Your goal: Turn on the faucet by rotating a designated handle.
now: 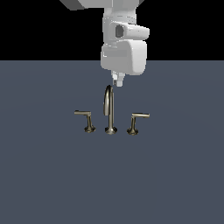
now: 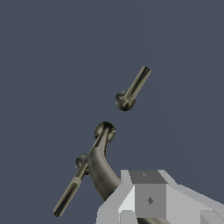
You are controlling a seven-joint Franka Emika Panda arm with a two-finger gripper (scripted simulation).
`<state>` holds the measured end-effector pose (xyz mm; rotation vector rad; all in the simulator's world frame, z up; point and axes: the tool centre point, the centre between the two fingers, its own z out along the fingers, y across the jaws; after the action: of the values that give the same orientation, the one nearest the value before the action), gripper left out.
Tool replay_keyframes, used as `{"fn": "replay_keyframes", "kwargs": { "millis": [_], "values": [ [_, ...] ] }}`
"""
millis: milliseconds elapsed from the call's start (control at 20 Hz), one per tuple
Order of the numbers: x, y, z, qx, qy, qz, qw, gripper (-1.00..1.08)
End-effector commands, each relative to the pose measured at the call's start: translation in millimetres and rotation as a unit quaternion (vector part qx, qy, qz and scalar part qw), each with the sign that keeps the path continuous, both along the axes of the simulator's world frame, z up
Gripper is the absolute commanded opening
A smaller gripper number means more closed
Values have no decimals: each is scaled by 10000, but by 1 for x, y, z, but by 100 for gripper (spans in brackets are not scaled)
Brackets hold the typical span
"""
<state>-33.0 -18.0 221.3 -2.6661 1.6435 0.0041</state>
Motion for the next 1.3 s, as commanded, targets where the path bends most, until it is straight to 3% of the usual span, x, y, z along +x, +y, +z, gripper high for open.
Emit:
{"fn": "replay_keyframes", "kwargs": {
  "millis": [0,250,700,1000,1250],
  "values": [
    [12,-12,-18,-10,1,-377,9993,-100],
    [33,-39,-55,-29,10,-1152,9933,-100],
    [57,-85,-107,-52,21,-2274,9738,-100],
    [62,-104,-126,-51,25,-2684,9633,-100],
    [64,-109,-130,-47,26,-2790,9603,-100]
  ]
}}
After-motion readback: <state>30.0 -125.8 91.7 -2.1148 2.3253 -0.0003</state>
